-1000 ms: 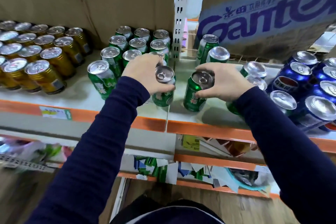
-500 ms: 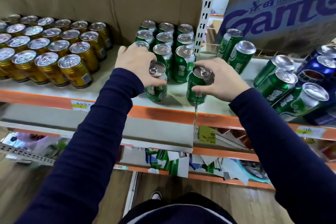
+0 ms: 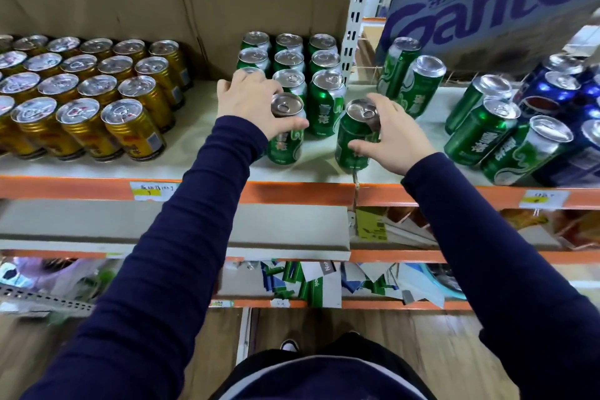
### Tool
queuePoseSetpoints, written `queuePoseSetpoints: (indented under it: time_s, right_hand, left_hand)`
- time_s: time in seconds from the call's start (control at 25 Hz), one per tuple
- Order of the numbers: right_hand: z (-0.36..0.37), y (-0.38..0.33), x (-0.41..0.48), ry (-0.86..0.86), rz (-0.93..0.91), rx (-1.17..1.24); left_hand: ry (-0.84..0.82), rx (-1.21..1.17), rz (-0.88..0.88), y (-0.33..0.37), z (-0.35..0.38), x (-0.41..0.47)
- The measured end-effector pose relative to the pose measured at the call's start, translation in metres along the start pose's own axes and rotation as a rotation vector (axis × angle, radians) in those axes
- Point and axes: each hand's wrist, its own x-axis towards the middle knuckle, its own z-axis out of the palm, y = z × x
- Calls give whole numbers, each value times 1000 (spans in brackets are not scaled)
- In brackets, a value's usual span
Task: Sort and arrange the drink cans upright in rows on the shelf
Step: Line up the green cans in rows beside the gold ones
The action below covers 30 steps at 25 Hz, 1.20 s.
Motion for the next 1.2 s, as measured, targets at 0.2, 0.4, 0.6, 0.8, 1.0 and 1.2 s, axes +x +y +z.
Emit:
queuePoseSetpoints:
  time_s: [0.2, 0.4, 0.6, 0.8, 1.0, 1.2]
  right_hand:
    - [2, -5, -1, 30, 35, 10]
    - [0, -4, 2, 82, 51, 17]
    - [-4, -1, 7, 88, 57, 17]
    - [-4, -3, 9, 94, 51, 10]
    - [-3, -6, 11, 96, 46, 21]
    - [1, -19, 12, 102, -7, 72]
  left_hand:
    - [46, -90, -57, 1, 3, -1]
    - [116, -118, -75, 4, 8, -9]
    - [183, -149, -111, -15, 11, -23]
    - [201, -203, -229, -29, 9, -21]
    - [181, -190, -185, -36, 11, -18]
    - [266, -142, -47, -29, 13, -24]
